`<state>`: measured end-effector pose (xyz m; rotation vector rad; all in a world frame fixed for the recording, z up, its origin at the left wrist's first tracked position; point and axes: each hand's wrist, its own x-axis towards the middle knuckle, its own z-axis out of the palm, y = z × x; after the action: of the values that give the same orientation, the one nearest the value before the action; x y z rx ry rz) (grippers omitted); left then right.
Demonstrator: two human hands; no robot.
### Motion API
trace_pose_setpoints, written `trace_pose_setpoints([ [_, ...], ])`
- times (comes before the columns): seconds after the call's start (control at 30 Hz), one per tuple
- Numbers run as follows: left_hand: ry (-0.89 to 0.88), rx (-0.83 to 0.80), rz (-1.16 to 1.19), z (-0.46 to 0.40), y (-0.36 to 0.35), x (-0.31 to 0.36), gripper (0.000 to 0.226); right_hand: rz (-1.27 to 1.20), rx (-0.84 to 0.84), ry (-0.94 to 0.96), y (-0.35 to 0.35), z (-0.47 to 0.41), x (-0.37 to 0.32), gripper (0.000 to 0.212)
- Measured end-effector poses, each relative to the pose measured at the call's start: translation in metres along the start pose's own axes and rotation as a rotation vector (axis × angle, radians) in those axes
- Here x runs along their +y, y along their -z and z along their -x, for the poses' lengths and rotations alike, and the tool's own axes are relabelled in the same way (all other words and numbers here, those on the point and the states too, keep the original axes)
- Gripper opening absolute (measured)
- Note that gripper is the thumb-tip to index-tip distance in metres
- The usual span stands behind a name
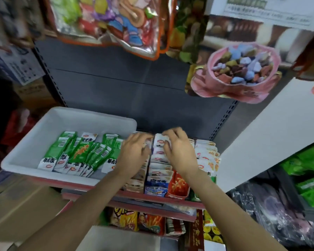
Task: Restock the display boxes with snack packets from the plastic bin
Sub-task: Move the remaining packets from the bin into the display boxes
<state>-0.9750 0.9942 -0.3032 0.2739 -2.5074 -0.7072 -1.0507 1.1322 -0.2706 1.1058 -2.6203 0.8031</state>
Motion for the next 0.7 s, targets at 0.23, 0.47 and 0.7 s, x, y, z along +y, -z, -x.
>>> trace_pose_setpoints([
  [0.23,0.338,-0.046,-0.123,0.021,0.054,-0.117,0.041,-0.016,-0.374,0.127,-0.081,-0.036,-0.106,0.035],
  [0.47,0.616,-0.423,-0.445,0.026,0.101,-0.21,0.024,0.045,-0.811,0.015,-0.178,-0.051,-0.149,0.06],
  [0.7,0.88,-0.774,-0.556,0.024,0.111,-0.259,0.059,0.255,-1.085,0.035,-0.223,-0.053,-0.166,0.07],
])
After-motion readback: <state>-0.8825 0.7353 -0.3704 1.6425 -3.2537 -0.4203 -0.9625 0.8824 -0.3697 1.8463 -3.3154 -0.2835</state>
